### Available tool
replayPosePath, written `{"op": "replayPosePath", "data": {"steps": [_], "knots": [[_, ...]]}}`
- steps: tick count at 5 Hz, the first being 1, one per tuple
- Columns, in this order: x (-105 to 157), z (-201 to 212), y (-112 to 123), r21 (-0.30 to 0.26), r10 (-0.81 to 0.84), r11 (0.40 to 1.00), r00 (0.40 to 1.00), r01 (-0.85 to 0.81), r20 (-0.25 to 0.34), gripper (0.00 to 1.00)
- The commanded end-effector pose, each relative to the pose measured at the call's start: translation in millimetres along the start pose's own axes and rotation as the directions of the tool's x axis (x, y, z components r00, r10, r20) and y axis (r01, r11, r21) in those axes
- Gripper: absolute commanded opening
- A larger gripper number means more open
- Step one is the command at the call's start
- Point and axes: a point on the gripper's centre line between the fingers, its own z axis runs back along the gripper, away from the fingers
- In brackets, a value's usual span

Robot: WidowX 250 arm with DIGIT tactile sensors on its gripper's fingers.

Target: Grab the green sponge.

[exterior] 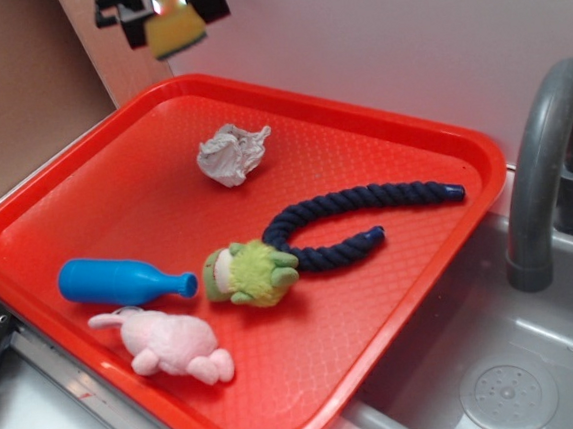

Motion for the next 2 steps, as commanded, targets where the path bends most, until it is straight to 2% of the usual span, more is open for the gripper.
{"op": "replayPosePath", "data": {"steps": [1,2], "knots": [[-12.2,75.7,46.8,-0.292,-0.377,0.88,0.925,0.374,0.048,0.0],[-12.5,72.8,51.7,-0.334,-0.41,0.856,0.912,0.395,0.027,0.0]]}}
